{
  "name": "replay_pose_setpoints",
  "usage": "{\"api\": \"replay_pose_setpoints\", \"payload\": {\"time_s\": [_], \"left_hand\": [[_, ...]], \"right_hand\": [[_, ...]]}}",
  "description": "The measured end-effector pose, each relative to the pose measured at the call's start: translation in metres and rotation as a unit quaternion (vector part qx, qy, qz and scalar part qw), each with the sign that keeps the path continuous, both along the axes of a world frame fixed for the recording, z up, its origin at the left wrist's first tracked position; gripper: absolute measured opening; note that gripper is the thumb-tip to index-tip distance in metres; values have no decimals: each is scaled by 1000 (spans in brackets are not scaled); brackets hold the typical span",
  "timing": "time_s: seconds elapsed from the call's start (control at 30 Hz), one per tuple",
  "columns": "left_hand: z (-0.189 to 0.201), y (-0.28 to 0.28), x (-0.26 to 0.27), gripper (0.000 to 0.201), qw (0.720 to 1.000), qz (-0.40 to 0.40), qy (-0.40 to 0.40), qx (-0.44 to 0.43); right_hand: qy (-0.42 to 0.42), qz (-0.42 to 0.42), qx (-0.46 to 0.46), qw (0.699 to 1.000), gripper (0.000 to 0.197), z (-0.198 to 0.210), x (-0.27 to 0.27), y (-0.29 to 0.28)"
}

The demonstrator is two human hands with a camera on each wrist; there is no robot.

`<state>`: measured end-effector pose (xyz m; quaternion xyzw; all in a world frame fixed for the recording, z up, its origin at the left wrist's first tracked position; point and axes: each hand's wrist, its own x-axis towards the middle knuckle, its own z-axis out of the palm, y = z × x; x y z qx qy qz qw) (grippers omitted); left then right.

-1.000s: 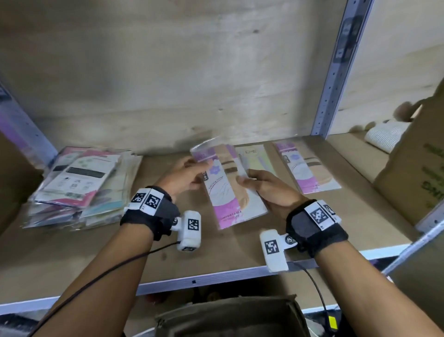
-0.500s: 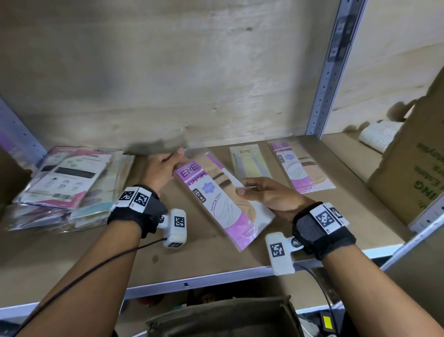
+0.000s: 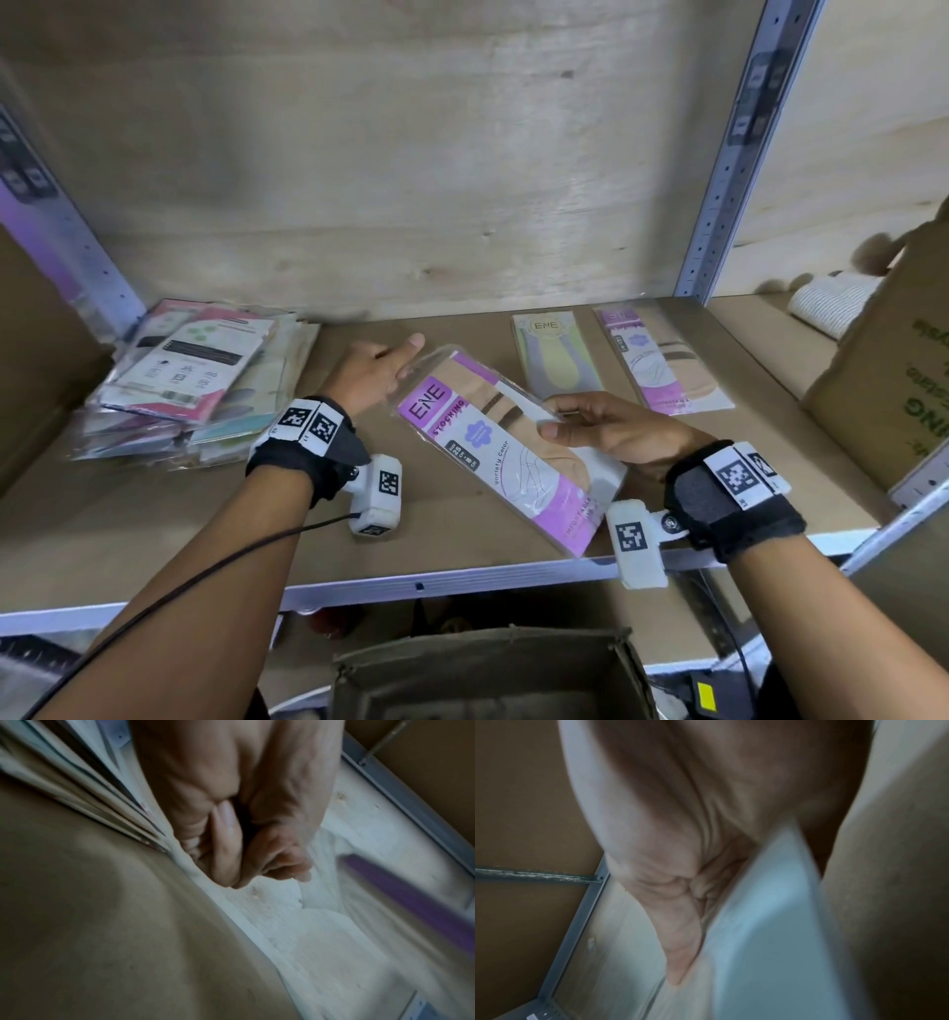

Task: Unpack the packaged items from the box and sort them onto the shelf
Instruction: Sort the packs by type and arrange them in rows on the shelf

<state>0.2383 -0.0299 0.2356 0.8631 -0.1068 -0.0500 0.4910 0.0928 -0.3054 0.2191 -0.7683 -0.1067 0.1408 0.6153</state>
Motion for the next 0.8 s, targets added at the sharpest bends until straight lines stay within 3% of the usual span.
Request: {"api": "replay_pose_setpoints", "payload": {"time_s": [0.17, 0.2, 0.27, 0.33, 0.37, 0.47, 0.6, 0.7, 0.8], "left_hand": [[11, 4, -14, 55, 986, -57, 122, -94], [13, 3, -16, 50, 983, -71, 132, -107], [17, 2, -19, 20, 978, -89, 144, -121], [19, 2, -19, 11, 970, -88, 170, -149], [17, 2, -18, 13, 968, -81, 177, -159], [6, 1, -13, 47, 977, -22, 161, -137], [-8, 0, -3, 54, 968, 40, 172, -178], [-11, -11, -4, 66, 954, 24, 201, -221], [-8, -36, -19, 68, 949, -45, 237, -201]], "right_hand": [[0, 12, 31, 999, 25, 3, -2, 3], [-5, 11, 30, 999, 26, 3, -2, 3], [-13, 12, 31, 999, 27, 2, -1, 2], [-13, 13, 33, 999, 26, 1, -1, 1], [-10, 13, 36, 999, 26, 1, 0, 0], [8, -2, 36, 999, 26, -2, 2, -3], [19, -68, 41, 997, 19, -6, 6, -8], [13, -149, 77, 986, 33, -6, 10, -15], [17, -210, 113, 971, 35, -6, 14, -24]]}}
